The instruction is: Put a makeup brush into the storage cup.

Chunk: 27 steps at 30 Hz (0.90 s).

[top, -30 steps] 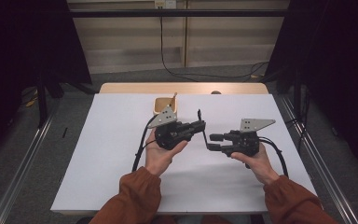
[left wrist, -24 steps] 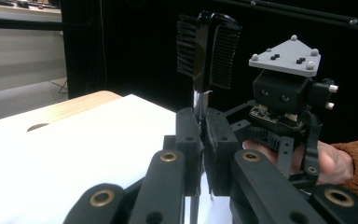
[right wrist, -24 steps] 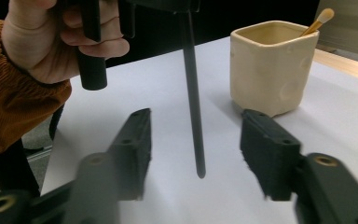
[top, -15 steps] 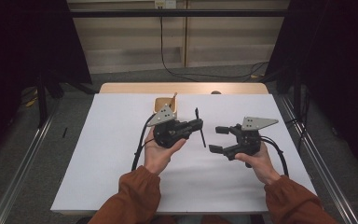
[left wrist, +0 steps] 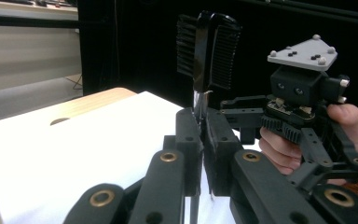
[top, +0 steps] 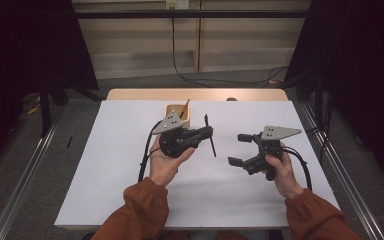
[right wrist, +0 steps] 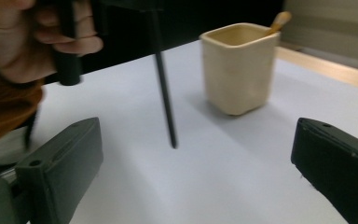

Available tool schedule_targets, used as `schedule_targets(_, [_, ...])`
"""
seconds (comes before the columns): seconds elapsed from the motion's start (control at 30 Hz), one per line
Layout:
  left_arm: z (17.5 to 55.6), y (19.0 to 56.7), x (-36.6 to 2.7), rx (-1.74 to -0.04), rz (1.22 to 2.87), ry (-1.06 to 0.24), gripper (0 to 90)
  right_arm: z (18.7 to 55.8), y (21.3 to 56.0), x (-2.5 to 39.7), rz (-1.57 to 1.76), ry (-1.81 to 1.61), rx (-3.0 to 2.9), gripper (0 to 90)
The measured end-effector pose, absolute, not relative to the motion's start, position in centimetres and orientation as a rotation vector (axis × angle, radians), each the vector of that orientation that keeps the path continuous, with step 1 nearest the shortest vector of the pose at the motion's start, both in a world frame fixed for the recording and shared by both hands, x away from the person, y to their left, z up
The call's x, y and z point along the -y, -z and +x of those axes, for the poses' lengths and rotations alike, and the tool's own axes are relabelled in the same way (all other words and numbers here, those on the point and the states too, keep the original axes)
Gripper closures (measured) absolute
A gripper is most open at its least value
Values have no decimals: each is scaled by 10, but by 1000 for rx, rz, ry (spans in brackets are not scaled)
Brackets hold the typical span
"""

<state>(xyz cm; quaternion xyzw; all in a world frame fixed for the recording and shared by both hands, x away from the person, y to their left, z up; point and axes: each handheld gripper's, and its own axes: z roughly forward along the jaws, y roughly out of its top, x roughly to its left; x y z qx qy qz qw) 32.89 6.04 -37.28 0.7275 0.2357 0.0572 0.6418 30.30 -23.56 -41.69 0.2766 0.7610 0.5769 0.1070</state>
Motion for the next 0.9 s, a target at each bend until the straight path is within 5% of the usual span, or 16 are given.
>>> schedule_targets(0.9, [334,360,-90,-569,1679,-190,859,268,433,285,979,-1488,-2067,55])
